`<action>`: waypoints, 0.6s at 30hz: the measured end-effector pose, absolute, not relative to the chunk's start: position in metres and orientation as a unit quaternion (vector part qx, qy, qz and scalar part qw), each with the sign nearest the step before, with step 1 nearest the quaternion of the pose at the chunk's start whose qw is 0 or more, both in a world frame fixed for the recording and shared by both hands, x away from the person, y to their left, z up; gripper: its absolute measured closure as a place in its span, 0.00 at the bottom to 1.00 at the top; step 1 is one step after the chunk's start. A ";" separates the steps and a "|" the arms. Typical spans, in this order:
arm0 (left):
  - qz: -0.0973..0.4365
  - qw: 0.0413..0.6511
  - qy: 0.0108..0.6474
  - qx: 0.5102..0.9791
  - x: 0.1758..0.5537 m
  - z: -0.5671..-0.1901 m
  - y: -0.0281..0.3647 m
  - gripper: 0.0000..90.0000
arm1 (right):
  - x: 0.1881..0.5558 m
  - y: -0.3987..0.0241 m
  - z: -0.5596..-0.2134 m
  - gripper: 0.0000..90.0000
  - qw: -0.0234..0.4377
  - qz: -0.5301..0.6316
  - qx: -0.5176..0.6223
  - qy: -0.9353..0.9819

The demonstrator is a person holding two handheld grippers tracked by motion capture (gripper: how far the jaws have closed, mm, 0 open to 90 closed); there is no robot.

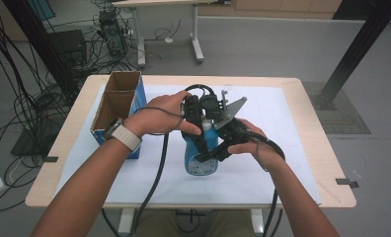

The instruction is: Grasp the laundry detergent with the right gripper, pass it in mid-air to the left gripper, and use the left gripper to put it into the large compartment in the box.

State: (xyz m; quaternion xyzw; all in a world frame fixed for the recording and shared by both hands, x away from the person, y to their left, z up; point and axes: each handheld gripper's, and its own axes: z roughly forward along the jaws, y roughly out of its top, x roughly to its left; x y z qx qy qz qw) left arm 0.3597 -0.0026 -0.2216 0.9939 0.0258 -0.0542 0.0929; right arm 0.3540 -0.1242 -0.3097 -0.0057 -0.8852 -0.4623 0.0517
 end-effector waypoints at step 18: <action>-0.054 0.095 0.022 0.994 0.360 -0.221 -0.001 0.46 | 0.354 -0.124 -0.309 0.49 0.051 -0.462 -0.005 -0.885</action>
